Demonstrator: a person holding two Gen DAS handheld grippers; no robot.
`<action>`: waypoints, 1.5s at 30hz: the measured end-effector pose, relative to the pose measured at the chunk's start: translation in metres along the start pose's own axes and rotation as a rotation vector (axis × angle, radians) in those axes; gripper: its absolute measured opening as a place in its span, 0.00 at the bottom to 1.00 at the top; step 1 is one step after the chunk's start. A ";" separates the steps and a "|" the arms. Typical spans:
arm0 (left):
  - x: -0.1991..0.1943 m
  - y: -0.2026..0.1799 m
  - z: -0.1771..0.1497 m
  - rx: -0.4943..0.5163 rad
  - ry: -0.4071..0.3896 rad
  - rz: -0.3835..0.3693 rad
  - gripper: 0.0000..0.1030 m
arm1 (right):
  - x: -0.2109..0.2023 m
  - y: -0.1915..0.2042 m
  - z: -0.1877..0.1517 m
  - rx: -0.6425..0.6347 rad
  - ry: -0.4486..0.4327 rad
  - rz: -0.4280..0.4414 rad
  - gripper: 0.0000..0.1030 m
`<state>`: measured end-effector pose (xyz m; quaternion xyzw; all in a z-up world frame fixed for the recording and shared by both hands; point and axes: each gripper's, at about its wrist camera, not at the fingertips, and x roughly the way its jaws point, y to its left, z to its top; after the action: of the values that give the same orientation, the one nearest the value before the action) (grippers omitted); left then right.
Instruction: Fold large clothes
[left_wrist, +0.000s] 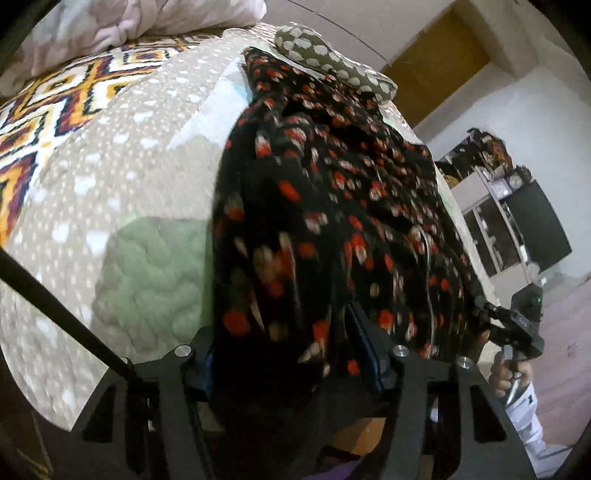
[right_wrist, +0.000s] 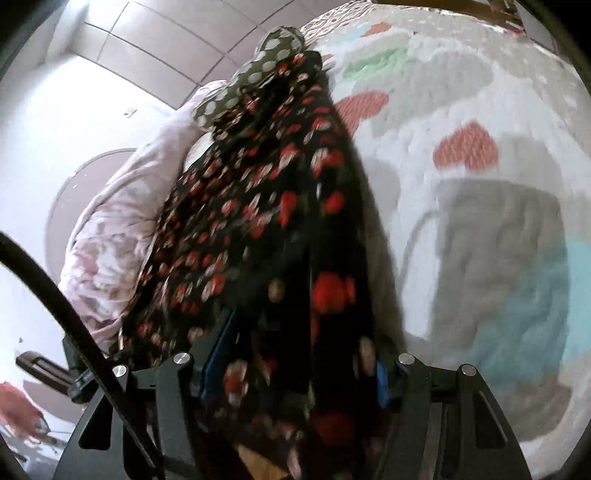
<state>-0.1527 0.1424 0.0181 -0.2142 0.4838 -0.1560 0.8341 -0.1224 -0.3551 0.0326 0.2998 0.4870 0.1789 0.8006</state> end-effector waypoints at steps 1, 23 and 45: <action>0.000 -0.002 -0.003 0.014 -0.002 0.010 0.55 | -0.001 0.000 -0.006 -0.001 -0.001 0.005 0.62; -0.059 -0.005 -0.025 -0.057 -0.123 0.115 0.14 | -0.063 0.001 -0.063 -0.059 -0.076 -0.142 0.17; 0.010 -0.039 0.265 -0.159 -0.224 0.199 0.11 | 0.005 0.091 0.195 -0.083 -0.222 -0.016 0.17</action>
<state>0.0817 0.1591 0.1467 -0.2467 0.4174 -0.0087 0.8746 0.0529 -0.3433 0.1560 0.2804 0.3902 0.1581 0.8626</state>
